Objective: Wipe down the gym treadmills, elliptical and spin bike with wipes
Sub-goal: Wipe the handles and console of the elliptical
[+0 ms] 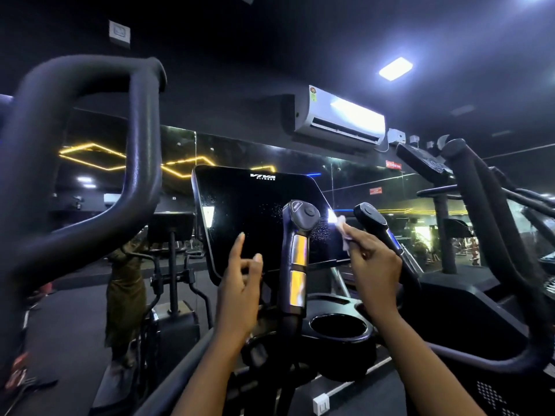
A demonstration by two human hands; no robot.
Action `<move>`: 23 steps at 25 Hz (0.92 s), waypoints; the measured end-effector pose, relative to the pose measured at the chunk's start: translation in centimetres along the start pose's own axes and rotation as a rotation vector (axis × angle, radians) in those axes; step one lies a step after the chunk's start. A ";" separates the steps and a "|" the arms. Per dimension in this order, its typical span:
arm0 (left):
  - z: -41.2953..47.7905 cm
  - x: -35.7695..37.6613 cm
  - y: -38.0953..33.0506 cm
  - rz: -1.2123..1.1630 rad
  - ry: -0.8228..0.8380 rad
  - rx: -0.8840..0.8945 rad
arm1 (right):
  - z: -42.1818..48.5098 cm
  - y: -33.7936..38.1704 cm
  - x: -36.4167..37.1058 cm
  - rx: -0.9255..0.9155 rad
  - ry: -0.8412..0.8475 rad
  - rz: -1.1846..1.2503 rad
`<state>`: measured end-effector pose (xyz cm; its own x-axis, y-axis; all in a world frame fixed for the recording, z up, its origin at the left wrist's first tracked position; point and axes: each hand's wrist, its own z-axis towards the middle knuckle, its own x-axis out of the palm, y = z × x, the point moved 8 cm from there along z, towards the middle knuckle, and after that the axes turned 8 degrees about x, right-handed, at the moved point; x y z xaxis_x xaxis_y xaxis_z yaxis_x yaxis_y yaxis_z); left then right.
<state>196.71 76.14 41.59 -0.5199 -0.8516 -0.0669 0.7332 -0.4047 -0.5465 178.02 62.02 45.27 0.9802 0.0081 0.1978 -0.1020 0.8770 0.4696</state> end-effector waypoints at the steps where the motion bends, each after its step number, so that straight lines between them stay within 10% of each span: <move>1: 1.1 -1.1 0.3 0.015 -0.077 0.015 | 0.5 -1.1 0.4 0.066 -0.007 0.013; 13: 14.0 -6.3 4.8 0.303 -0.342 0.004 | 6.2 -4.5 15.9 0.102 0.342 0.206; 23: 18.5 -5.5 9.6 0.219 -0.223 -0.177 | 11.1 3.3 30.0 -0.386 0.399 0.092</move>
<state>214.71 70.80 52.20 -0.2363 -0.9714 -0.0248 0.7192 -0.1577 -0.6766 205.20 59.85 62.31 0.9660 0.2087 -0.1529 -0.1946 0.9755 0.1024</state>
